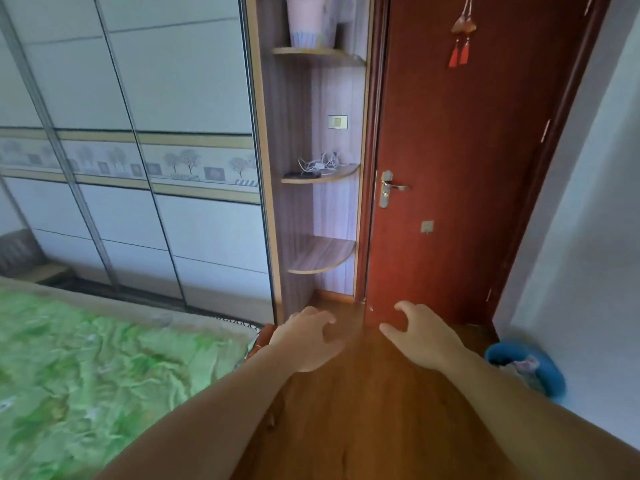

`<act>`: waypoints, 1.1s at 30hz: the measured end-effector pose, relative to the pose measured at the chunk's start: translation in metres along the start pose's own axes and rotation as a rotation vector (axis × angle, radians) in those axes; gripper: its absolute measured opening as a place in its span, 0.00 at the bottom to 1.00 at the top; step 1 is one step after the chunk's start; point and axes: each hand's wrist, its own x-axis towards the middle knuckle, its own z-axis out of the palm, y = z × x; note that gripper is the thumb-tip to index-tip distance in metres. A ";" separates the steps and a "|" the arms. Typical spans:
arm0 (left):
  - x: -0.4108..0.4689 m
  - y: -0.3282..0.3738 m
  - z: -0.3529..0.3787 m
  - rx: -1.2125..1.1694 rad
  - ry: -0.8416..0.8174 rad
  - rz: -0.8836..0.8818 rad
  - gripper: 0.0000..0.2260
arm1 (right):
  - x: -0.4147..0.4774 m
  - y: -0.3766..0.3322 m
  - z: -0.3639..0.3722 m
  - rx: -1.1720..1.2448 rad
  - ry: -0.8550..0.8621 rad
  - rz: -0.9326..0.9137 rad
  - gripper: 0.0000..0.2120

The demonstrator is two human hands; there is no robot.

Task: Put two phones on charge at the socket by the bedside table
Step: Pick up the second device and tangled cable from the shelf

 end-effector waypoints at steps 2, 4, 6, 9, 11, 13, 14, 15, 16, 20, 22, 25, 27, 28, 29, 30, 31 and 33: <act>0.053 -0.001 -0.009 0.030 0.007 -0.040 0.26 | 0.064 0.007 -0.003 0.025 -0.028 -0.036 0.32; 0.104 0.000 -0.023 0.033 0.017 -0.111 0.26 | 0.130 0.011 -0.013 0.050 -0.047 -0.081 0.33; 0.156 0.000 -0.039 0.043 0.031 -0.167 0.26 | 0.191 0.012 -0.027 0.076 -0.049 -0.109 0.32; 0.225 0.001 -0.060 0.040 0.052 -0.191 0.23 | 0.266 0.011 -0.041 0.078 -0.071 -0.156 0.31; 0.267 0.001 -0.068 0.016 0.065 -0.193 0.21 | 0.313 0.010 -0.046 0.073 -0.072 -0.188 0.31; 0.309 -0.006 -0.071 -0.008 0.075 -0.203 0.21 | 0.359 0.007 -0.051 0.066 -0.070 -0.210 0.32; 0.331 -0.013 -0.071 -0.016 0.078 -0.213 0.21 | 0.381 0.004 -0.052 0.061 -0.071 -0.225 0.31; 0.353 -0.022 -0.068 -0.026 0.080 -0.222 0.21 | 0.404 0.002 -0.051 0.056 -0.074 -0.241 0.31; 0.376 -0.031 -0.065 -0.037 0.079 -0.232 0.22 | 0.428 0.000 -0.047 0.051 -0.077 -0.256 0.32; 0.474 -0.076 -0.057 -0.104 0.069 -0.256 0.26 | 0.525 -0.012 -0.029 0.002 -0.086 -0.294 0.33; 0.534 -0.103 -0.066 -0.102 0.116 -0.247 0.27 | 0.578 -0.022 -0.018 -0.040 -0.069 -0.326 0.31; 0.627 -0.134 -0.095 -0.129 0.185 -0.217 0.22 | 0.660 -0.043 -0.012 -0.116 -0.033 -0.363 0.29; 0.672 -0.148 -0.117 -0.151 0.190 -0.220 0.19 | 0.708 -0.059 -0.014 -0.186 -0.037 -0.378 0.28; 0.690 -0.155 -0.127 -0.148 0.190 -0.232 0.20 | 0.729 -0.067 -0.016 -0.202 -0.035 -0.379 0.28; 0.708 -0.163 -0.137 -0.133 0.200 -0.242 0.21 | 0.749 -0.074 -0.018 -0.201 -0.027 -0.377 0.28; 0.727 -0.171 -0.147 -0.113 0.213 -0.245 0.22 | 0.770 -0.082 -0.020 -0.194 -0.022 -0.377 0.29; 0.744 -0.178 -0.157 -0.101 0.237 -0.233 0.22 | 0.790 -0.088 -0.022 -0.187 -0.013 -0.382 0.29; 0.772 -0.187 -0.170 -0.099 0.290 -0.196 0.19 | 0.827 -0.097 -0.024 -0.175 0.009 -0.395 0.28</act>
